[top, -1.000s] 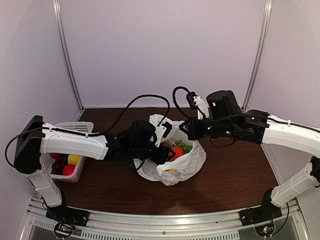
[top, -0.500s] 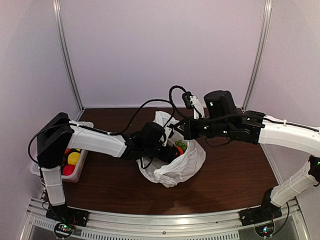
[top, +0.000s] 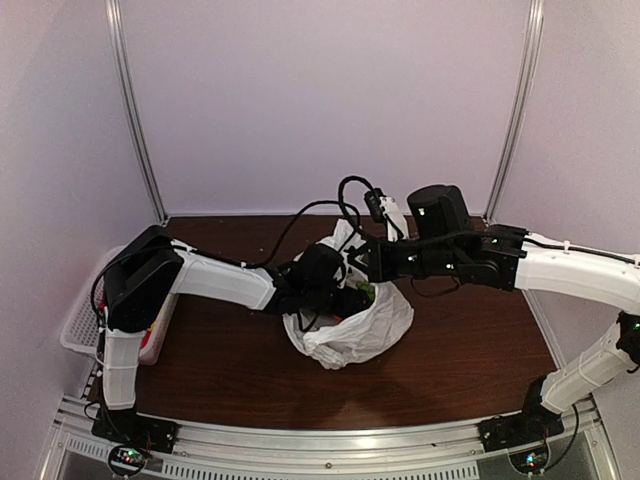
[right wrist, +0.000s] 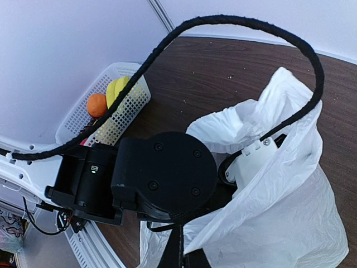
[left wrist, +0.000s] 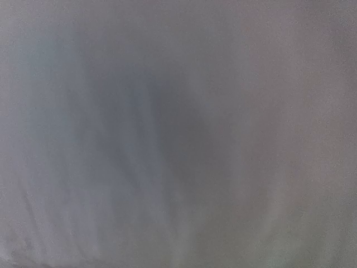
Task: Untie the knot of the plastic bag and take out the fruit
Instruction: Pick up the fake fruit from the takeout bag, then place the fake fruit in the bin, then adjust the bag opening for the takeout bag.
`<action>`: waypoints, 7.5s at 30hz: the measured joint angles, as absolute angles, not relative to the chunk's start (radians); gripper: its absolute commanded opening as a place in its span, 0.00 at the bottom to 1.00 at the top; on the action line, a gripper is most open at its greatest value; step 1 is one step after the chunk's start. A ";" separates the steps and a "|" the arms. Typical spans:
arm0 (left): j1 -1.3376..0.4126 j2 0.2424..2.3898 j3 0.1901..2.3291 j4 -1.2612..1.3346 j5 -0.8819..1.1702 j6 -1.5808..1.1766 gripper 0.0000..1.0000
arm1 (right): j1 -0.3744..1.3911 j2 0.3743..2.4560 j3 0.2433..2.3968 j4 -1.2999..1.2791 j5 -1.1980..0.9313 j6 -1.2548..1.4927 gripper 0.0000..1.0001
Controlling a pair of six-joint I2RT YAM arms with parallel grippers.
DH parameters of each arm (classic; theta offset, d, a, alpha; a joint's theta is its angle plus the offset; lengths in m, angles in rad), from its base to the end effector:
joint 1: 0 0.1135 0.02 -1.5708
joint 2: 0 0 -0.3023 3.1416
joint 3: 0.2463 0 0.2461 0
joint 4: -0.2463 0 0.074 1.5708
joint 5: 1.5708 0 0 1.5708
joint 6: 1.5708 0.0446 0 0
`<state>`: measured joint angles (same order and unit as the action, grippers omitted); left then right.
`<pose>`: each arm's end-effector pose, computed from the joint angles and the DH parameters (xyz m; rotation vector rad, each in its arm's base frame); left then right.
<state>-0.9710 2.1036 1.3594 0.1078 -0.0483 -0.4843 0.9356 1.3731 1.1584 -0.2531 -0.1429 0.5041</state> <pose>0.2756 -0.3992 0.1859 0.5296 2.2501 -0.7338 0.1800 0.2550 0.3644 -0.5650 2.1259 1.0095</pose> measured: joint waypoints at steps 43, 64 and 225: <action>-0.976 1.552 0.998 0.126 0.017 -0.504 0.41 | 0.929 1.278 1.097 -0.250 -0.006 0.504 0.00; -0.898 1.198 1.060 -0.196 -0.010 -0.521 0.43 | 0.929 1.247 1.069 -0.258 0.025 0.510 0.00; -0.673 1.230 1.115 -0.277 0.533 -0.293 0.00 | 0.891 1.398 1.357 -0.398 -0.005 0.267 0.00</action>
<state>-0.6727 1.2301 1.1149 -0.2768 0.5335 -0.2932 0.8909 1.3975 1.3567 -0.3977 -0.0051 0.2668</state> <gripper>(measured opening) 0.003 0.003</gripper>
